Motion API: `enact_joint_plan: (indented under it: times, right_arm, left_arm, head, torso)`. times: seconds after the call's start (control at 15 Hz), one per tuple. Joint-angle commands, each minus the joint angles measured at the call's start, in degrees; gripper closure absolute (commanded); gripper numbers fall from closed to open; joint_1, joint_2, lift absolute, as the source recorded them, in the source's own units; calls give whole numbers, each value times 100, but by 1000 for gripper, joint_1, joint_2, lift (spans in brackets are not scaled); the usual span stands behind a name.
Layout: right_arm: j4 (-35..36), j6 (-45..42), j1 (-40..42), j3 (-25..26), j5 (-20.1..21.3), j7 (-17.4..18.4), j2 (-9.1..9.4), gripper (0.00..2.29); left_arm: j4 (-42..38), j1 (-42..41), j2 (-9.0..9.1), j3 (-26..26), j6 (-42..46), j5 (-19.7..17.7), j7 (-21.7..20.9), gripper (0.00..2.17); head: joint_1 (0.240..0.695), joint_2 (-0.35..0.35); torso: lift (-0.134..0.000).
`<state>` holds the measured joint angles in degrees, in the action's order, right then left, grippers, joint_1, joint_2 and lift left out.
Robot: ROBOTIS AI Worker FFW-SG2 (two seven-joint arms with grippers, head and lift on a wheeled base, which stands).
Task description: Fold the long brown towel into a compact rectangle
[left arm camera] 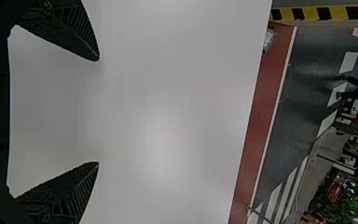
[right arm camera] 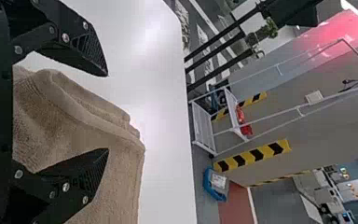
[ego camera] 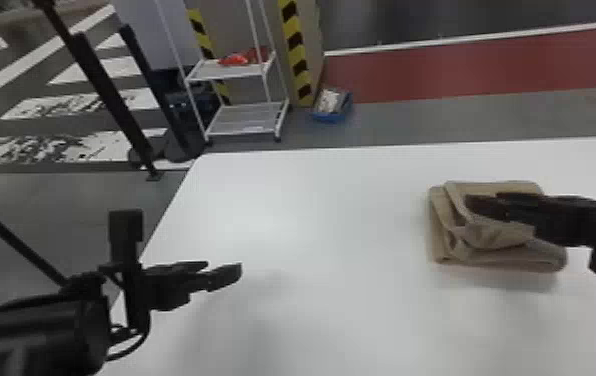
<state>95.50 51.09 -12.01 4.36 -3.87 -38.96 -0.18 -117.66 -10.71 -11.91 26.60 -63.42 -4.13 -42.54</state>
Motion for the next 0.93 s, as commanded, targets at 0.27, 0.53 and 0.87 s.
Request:
enact_joint_plan:
  times: [0.27, 0.53, 0.87]
  right_arm:
    - [-480, -437, -319, -313, 1117, 205, 23, 2030]
    - [-1130, -490, -565, -875, 1424, 275, 23, 2030]
    - [-1350, -807, -557, -1209, 1354, 249, 23, 2030]
  left_arm:
    - [15, -2, 13, -41, 70, 0, 0, 87]
    - [23, -11, 13, -15, 53, 9, -9, 87]
    - [23, -2, 22, -32, 53, 17, 0, 87]
  head:
    - [695, 231]
    - [695, 249]
    - [695, 286]
  torso:
    - [-123]
    - [-123]
    - [-123]
